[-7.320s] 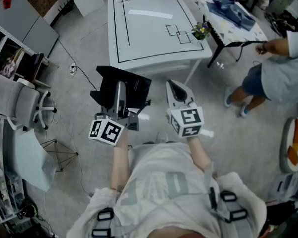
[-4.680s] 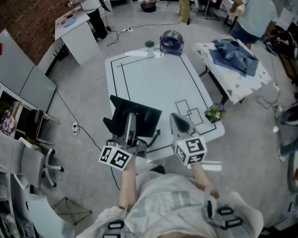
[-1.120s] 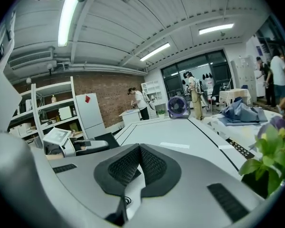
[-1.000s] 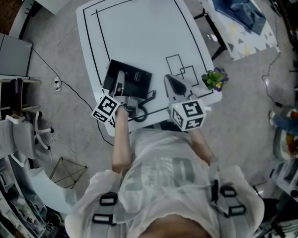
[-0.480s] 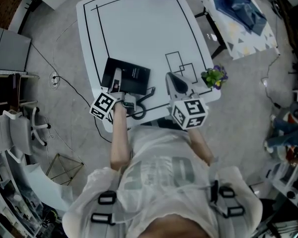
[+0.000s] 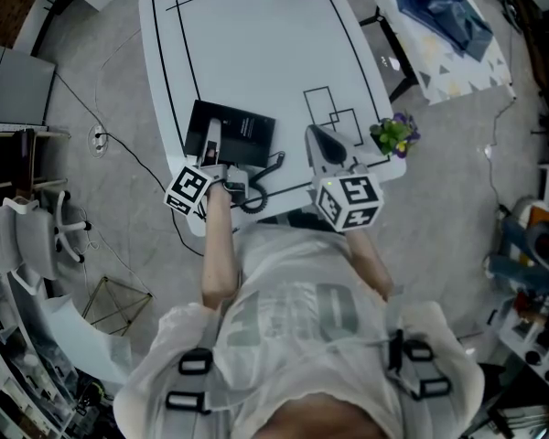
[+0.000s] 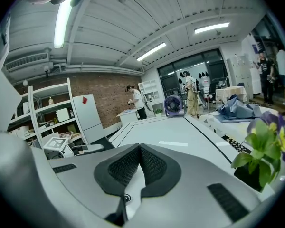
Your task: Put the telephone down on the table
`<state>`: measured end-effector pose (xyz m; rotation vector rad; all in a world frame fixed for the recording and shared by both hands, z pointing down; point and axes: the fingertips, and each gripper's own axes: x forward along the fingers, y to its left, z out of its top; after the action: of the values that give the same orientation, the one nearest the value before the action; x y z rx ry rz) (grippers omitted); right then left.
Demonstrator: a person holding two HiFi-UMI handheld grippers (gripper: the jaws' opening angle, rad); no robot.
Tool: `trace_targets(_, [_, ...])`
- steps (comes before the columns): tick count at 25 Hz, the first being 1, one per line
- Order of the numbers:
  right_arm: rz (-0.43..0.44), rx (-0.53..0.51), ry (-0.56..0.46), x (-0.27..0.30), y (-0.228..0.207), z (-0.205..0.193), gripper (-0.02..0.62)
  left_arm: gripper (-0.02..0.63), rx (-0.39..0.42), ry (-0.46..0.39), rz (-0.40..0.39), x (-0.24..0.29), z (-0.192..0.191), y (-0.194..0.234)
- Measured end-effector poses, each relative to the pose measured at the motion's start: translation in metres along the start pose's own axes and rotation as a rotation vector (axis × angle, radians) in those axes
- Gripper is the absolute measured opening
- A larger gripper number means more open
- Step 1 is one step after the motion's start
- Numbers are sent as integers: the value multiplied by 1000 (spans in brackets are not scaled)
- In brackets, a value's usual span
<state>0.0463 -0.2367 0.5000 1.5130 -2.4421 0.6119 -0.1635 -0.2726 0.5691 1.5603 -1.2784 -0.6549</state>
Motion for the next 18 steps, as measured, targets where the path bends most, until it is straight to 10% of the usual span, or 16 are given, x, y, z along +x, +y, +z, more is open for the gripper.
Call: trace_targets(18, [34, -36, -13, 0, 15, 7, 8, 205, -19, -19, 59, -4, -2, 8])
